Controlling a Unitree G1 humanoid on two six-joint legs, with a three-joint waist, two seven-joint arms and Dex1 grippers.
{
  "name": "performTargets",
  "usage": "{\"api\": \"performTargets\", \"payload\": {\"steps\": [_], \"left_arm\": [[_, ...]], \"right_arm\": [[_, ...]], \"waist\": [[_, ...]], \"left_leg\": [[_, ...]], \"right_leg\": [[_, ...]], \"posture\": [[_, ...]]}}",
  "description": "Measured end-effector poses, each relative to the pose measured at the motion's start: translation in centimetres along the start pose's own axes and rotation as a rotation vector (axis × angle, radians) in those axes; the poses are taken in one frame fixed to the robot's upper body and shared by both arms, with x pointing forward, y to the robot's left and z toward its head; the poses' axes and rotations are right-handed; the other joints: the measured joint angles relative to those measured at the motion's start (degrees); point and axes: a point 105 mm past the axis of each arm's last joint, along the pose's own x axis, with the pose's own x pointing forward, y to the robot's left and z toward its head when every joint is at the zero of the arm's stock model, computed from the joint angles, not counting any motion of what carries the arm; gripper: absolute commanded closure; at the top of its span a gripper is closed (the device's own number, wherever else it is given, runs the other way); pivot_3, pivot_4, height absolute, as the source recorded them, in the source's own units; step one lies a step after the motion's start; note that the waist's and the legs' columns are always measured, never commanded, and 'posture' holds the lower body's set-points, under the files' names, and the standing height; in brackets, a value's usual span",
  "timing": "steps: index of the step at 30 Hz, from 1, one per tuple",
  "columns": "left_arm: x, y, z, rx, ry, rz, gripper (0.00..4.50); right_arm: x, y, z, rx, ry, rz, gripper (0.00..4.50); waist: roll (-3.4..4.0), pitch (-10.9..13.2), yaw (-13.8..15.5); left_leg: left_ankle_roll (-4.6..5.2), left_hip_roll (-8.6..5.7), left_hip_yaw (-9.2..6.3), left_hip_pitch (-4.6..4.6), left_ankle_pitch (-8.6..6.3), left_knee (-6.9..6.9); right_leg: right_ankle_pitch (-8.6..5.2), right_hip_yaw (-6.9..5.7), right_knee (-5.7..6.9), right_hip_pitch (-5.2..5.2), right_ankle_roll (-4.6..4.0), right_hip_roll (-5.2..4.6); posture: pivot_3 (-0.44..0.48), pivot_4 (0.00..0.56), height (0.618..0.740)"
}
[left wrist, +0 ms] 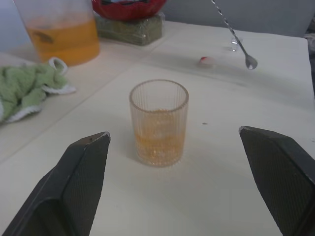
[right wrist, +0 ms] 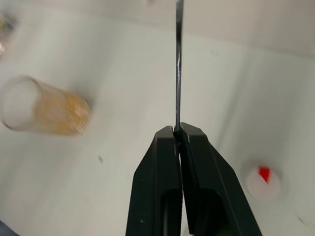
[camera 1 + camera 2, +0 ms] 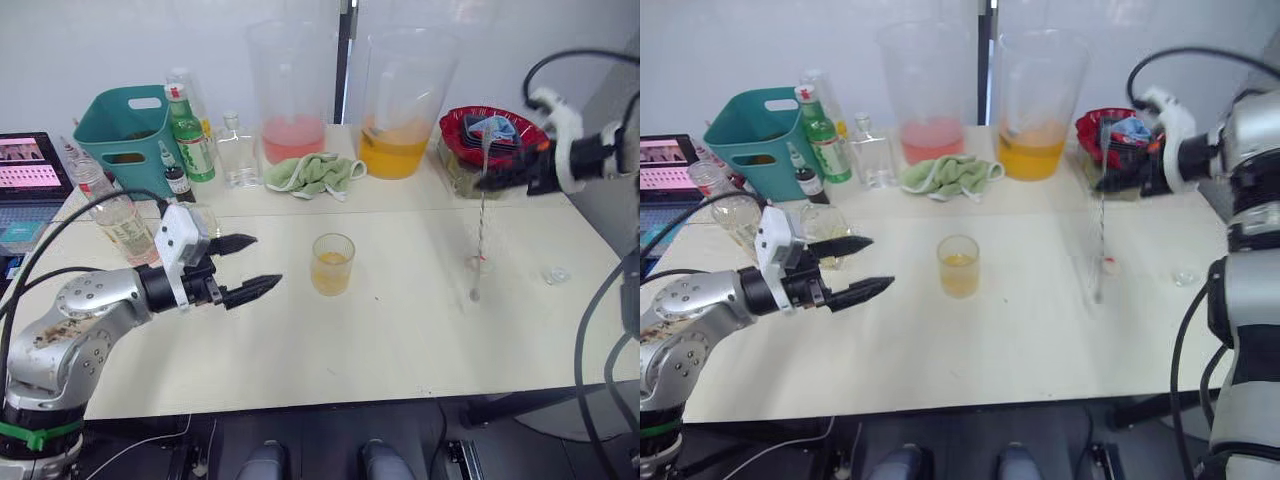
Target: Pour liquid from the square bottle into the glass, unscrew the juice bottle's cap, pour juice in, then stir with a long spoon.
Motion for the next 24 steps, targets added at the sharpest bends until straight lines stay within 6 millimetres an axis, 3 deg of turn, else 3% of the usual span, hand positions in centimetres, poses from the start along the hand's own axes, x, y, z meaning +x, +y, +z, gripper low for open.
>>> {"api": "performTargets", "payload": {"steps": [10, 19, 24], "left_arm": [[-0.3, -1.6, -0.3, -0.034, 0.019, 0.044, 0.05], [-1.7, -2.9, -0.7, -0.023, 0.061, 0.075, 0.05], [-2.1, -2.9, -0.3, -0.023, 0.046, 0.098, 0.0]], "right_arm": [[6.2, 0.2, -4.0, -0.06, 0.226, 0.03, 4.5], [9.9, -0.1, -6.8, -0.073, 0.251, 0.018, 4.5], [10.4, -0.4, -7.1, -0.079, 0.234, -0.002, 2.93]], "waist": [[0.0, 0.0, -0.22], [0.0, 0.0, -0.17], [0.0, 0.0, -0.38]], "left_leg": [[-0.02, -0.04, -0.48, -0.02, 0.01, 0.01], [-0.05, -0.05, -0.53, 0.02, 0.02, 0.01], [-0.05, -0.03, -0.52, 0.09, 0.02, 0.01]], "right_leg": [[0.01, 0.01, 0.32, 0.0, 0.0, -0.05], [0.01, -0.01, 0.28, 0.05, -0.01, -0.04], [0.01, 0.0, 0.23, 0.09, -0.01, -0.02]], "posture": [[0.0, 0.15, 0.74], [0.0, 0.15, 0.74], [0.0, 0.15, 0.74]]}}
